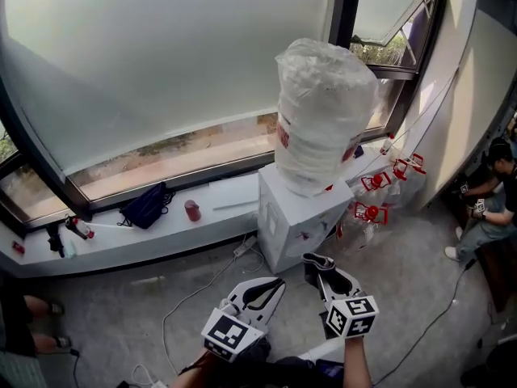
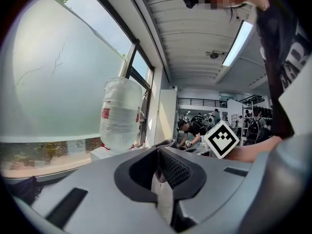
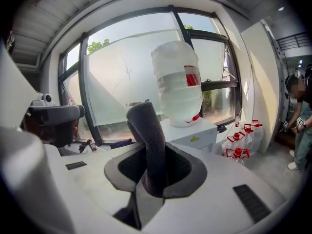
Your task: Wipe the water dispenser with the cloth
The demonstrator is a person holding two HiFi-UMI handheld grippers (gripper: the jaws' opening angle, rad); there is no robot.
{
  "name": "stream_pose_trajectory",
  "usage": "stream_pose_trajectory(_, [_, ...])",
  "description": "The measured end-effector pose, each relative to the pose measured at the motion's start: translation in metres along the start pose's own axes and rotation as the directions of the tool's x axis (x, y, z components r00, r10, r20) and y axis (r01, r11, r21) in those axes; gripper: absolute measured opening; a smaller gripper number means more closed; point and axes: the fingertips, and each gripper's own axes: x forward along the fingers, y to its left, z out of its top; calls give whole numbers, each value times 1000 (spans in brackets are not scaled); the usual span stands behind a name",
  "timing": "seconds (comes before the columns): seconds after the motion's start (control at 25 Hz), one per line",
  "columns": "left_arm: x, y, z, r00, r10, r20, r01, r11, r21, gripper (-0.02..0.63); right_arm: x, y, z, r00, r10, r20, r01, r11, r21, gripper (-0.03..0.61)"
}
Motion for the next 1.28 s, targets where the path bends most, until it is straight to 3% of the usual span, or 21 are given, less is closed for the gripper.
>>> stream_pose_trajectory(0.48, [27, 35, 3, 999, 50, -1, -50, 999, -5, 28, 138, -36, -13, 988, 31, -149, -58, 982, -181, 101])
stream_pose_trajectory(0.8, [47, 32, 0, 984, 173, -34, -174, 983, -52, 28, 200, -61, -44, 957, 73, -281, -187, 896, -403, 101])
stream_pose_trajectory(0.92, [63, 28, 0, 977, 207, -54, -209, 977, -40, 28, 216, -86, -44, 951, 60, -303, -190, 888, -419, 101])
stream_pose_trajectory(1.28, [121, 3, 4, 957, 284, -57, -287, 957, -43, 28, 232, -186, -38, 961, 43, -273, -146, 917, -371, 101])
